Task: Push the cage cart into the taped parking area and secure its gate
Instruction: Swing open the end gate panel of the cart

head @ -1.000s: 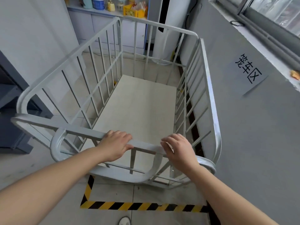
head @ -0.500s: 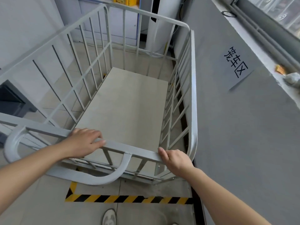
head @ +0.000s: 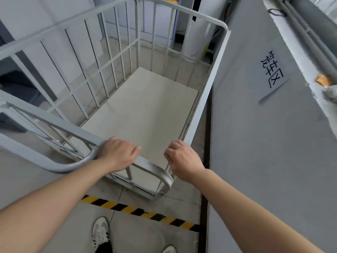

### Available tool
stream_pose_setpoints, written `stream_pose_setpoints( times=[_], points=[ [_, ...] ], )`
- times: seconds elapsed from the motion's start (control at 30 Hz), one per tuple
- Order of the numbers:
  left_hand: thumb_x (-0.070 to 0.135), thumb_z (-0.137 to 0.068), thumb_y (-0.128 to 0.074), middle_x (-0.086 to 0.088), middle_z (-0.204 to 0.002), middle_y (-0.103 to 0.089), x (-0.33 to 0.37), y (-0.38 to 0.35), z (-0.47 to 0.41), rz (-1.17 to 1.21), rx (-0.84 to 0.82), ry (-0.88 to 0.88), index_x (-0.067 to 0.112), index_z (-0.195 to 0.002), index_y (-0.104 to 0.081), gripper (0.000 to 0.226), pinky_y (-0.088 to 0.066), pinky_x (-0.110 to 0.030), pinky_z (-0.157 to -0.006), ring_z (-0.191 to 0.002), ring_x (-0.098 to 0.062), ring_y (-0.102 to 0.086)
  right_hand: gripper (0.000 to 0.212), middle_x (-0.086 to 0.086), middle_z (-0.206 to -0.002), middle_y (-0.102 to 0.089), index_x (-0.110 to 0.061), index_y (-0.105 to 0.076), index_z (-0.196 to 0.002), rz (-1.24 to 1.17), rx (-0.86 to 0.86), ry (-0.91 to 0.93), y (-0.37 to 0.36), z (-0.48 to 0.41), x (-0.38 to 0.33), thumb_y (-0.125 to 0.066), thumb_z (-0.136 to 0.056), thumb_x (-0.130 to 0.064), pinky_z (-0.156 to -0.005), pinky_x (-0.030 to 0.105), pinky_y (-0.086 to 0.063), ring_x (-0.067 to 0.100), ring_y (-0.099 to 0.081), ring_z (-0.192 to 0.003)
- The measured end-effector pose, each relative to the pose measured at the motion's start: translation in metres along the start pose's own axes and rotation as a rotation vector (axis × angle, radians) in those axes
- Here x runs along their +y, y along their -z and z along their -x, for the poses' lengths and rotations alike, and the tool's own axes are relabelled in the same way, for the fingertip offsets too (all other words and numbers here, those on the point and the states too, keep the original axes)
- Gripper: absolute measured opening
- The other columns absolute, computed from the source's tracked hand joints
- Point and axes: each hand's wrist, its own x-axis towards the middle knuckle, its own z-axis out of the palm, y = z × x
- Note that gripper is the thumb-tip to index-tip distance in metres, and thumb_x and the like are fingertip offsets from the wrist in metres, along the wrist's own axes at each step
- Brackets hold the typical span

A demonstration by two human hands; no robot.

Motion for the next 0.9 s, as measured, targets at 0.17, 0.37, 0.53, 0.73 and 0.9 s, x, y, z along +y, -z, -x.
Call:
stream_pose_setpoints(
  times=[0.17, 0.37, 0.53, 0.73, 0.9],
  points=[
    [0.04, -0.089, -0.013, -0.003, -0.073, -0.061, -0.014, -0.003, 0.002, -0.015, -0.058, 0.012, 0.013, -0.068, -0.055, 0.054, -0.04, -0.035, -0.086, -0.072, -0.023, -0.055, 0.033, 0.006, -0.137, -0.051, -0.017, -0.06, -0.123, 0.101, -0.034, 0.09, 0.014, -0.008, 0.042, -0.042, -0.098, -0.029, -0.116, 0.033, -0.007, 0.023, -0.026, -0.14],
    [0.034, -0.098, -0.025, -0.008, -0.069, -0.062, -0.046, -0.005, 0.011, -0.047, -0.062, 0.045, 0.01, -0.062, -0.049, 0.049, -0.035, -0.032, -0.076, -0.073, -0.027, -0.058, 0.044, 0.003, -0.146, -0.039, -0.025, -0.051, -0.131, 0.153, -0.108, 0.123, 0.025, -0.044, 0.049, -0.036, -0.096, -0.047, -0.116, 0.033, 0.002, 0.019, -0.012, -0.145],
    [0.038, -0.091, -0.018, -0.008, -0.066, -0.063, -0.068, -0.002, 0.019, -0.081, -0.069, 0.072, 0.012, -0.058, -0.043, 0.048, -0.034, -0.029, -0.079, -0.069, -0.026, -0.059, 0.056, 0.002, -0.133, -0.05, -0.025, -0.057, -0.121, 0.201, -0.195, 0.188, 0.029, -0.079, 0.051, -0.034, -0.089, -0.064, -0.116, 0.034, -0.003, 0.019, -0.022, -0.14],
    [0.038, -0.084, -0.011, -0.005, -0.064, -0.062, -0.085, -0.003, 0.024, -0.141, -0.069, 0.078, 0.013, -0.057, -0.047, 0.051, -0.04, -0.032, -0.086, -0.066, -0.024, -0.059, 0.081, 0.0, -0.115, -0.056, -0.029, -0.06, -0.11, 0.23, -0.248, 0.256, 0.025, -0.098, 0.039, -0.013, -0.071, -0.082, -0.112, 0.033, -0.012, 0.021, -0.037, -0.119],
    [0.041, -0.076, 0.001, -0.004, -0.061, -0.06, -0.088, -0.005, 0.025, -0.15, -0.04, 0.074, 0.012, -0.056, -0.049, 0.061, -0.041, -0.033, -0.083, -0.064, -0.023, -0.058, 0.087, 0.0, -0.112, -0.054, -0.028, -0.061, -0.106, 0.177, -0.268, 0.245, 0.023, -0.102, 0.037, -0.01, -0.067, -0.087, -0.114, 0.036, -0.005, 0.023, -0.035, -0.121]
  ],
)
